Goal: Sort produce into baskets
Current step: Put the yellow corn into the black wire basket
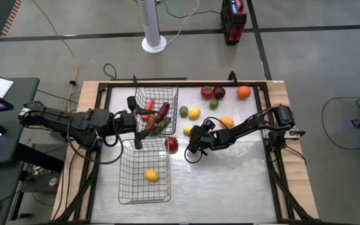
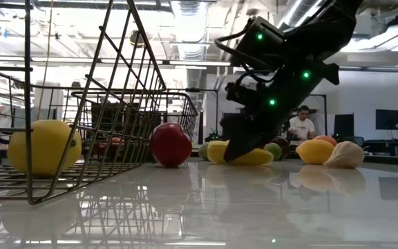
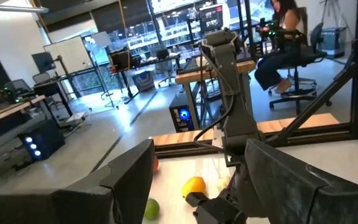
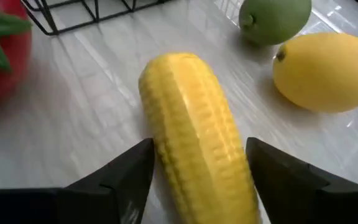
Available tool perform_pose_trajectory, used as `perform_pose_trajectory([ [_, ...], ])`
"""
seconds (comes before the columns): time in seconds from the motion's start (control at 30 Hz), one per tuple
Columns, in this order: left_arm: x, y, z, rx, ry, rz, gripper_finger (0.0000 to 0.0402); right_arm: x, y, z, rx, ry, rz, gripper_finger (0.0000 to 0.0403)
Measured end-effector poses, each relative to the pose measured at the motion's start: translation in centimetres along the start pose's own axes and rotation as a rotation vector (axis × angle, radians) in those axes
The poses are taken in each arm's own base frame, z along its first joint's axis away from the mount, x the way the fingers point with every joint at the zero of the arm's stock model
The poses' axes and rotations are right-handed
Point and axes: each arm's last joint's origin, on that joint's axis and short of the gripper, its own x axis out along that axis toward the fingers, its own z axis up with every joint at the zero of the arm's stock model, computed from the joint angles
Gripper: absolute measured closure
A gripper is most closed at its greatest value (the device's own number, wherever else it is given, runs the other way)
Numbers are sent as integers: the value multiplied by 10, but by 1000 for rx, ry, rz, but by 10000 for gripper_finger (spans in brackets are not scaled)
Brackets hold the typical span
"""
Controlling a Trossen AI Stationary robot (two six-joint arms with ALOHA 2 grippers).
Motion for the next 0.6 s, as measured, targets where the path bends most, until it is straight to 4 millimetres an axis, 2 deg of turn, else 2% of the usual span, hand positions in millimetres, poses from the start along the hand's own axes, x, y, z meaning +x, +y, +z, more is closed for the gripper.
perform_pose_trajectory([
  [0.27,-7,4,-1,13,32,6,160,-14,4,4,-69,30,118,194],
  [0.4,-19,9,0,-1,53,19,160,-42,3,18,-89,-26,166,215],
  [0.6,-28,12,-3,-22,64,19,160,-94,-1,45,-87,-194,272,196],
])
